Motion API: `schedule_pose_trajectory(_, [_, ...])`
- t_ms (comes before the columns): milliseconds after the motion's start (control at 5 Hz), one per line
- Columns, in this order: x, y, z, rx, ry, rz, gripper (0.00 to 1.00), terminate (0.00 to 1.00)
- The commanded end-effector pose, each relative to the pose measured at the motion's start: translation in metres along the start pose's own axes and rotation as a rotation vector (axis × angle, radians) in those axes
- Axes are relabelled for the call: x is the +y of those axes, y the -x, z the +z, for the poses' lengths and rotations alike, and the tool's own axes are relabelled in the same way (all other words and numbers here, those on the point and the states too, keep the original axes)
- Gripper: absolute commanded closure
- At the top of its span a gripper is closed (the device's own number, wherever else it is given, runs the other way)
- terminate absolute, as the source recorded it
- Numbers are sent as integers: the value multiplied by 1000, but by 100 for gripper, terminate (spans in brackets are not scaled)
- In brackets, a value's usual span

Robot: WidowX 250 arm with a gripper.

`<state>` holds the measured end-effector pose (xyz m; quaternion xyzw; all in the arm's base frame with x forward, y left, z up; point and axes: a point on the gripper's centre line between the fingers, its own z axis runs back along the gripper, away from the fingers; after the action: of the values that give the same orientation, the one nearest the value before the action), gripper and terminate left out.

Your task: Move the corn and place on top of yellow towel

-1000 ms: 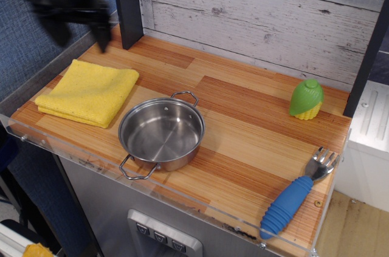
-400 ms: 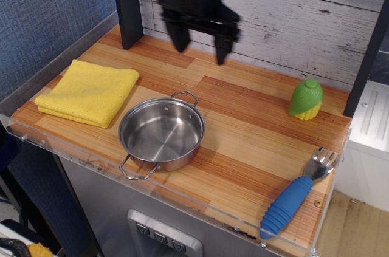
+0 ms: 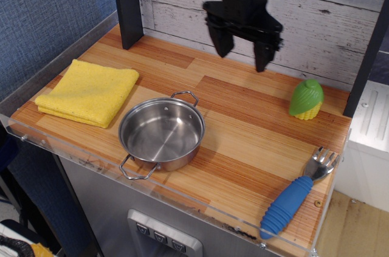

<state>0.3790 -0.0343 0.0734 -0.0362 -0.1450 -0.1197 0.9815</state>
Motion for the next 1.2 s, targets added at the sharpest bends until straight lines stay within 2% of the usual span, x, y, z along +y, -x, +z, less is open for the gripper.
schedule_pose_trajectory(0, [-40, -13, 4, -49, 79, -165, 0, 0])
schedule_pose_trajectory(600, [-78, -4, 3, -60, 144, -208, 0, 0])
schedule_pose_trajectory(800, [-83, -3, -10, -84, 128, -238, 0, 0])
schedule_pose_trajectory(1000, [-79, -5, -17, -74, 97, -233, 0, 0])
